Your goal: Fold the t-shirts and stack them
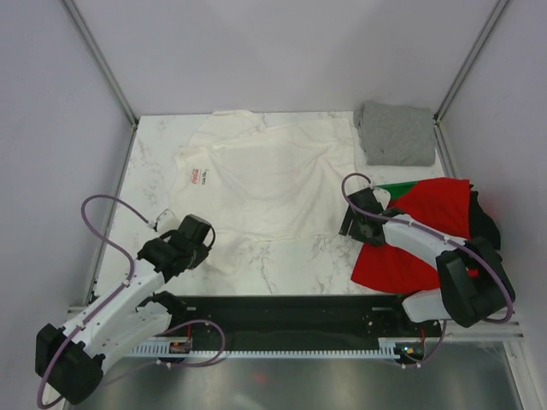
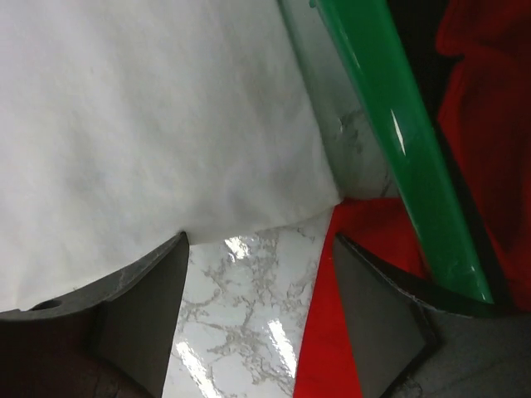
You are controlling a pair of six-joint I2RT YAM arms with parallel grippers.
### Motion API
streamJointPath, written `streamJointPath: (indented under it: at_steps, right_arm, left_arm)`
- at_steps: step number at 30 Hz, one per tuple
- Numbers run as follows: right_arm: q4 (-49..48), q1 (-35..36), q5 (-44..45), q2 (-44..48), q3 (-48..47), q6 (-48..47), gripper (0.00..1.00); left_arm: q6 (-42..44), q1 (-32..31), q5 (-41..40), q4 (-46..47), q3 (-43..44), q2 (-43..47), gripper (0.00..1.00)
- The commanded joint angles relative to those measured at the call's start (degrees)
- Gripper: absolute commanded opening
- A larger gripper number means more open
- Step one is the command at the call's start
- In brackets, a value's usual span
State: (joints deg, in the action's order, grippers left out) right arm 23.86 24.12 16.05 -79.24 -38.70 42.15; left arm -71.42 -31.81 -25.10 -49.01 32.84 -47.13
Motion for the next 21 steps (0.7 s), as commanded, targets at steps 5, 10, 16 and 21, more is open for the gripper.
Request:
streamJointPath:
  at_steps: [5,10,16,21]
  right_arm:
    - [-7.51,-6.97,1.79,-1.7,1.61,1.01,0.78]
    - [-11.1,-9.96,-0.4,-4.86,0.29,-0.84,0.77]
    - [-12.34,-10.32,-5.68,-3.21,1.69,-0.58,0.69]
    - [-10.42,-8.13,-7.1,3.56,5.39,-0.67,0.71]
  left_arm:
    - [8.05,2.37,-0.39,1.11,0.91,0.46,0.02]
    - [8.31,2.46,0.14,1.64,0.82,0.73,0.02]
    - [9.1,2.55,0.49,1.64,1.61,1.43,0.02]
    - [9.02,2.55,1.02,1.73,1.0,1.78,0.02]
